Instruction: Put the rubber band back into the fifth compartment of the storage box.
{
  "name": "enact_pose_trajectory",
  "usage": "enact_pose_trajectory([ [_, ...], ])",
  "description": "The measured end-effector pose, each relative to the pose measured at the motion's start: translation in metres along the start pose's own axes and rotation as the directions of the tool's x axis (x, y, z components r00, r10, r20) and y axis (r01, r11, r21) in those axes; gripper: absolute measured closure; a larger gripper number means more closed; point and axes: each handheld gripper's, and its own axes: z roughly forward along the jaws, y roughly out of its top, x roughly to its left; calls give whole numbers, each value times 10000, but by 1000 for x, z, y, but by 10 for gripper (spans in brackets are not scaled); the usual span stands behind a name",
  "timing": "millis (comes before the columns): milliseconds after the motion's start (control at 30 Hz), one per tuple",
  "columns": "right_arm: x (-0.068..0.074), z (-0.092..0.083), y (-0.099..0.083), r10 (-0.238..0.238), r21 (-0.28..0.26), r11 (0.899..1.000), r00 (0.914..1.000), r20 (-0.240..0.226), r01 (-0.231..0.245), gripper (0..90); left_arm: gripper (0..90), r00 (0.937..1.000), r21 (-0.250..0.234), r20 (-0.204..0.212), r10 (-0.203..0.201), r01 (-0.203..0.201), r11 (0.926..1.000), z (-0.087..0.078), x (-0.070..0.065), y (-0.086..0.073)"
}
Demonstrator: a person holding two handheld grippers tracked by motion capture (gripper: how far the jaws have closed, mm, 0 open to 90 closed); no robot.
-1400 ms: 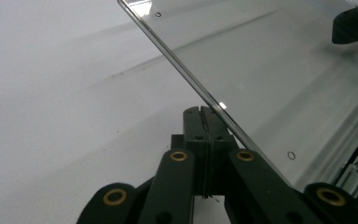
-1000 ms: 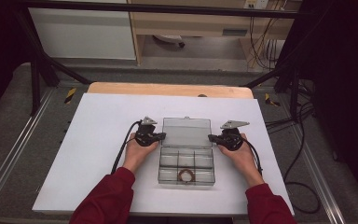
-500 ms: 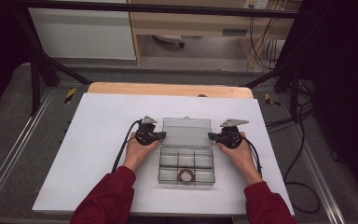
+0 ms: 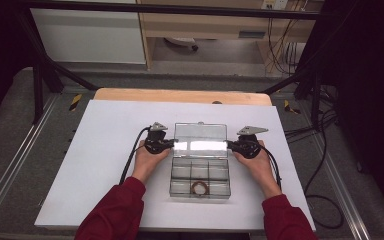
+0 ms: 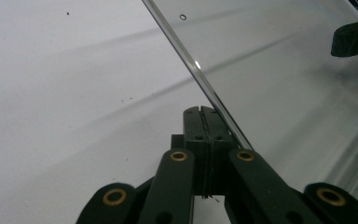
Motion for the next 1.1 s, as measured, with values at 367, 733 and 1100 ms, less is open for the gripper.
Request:
enact_pose_trajectory([
  [367,2,-6,4,-53,-330,9994,10000,57,55,900,899,10000,-153,-4,41,-41,9999,-4,-2,4],
  [733,3,-11,6,23,-514,9987,10000,-48,-25,900,899,10000,-281,54,56,-55,9996,-8,-4,7],
  [1100,7,-17,9,-23,-654,9979,10000,18,24,900,899,9998,-343,120,141,-137,9993,-13,-6,10],
])
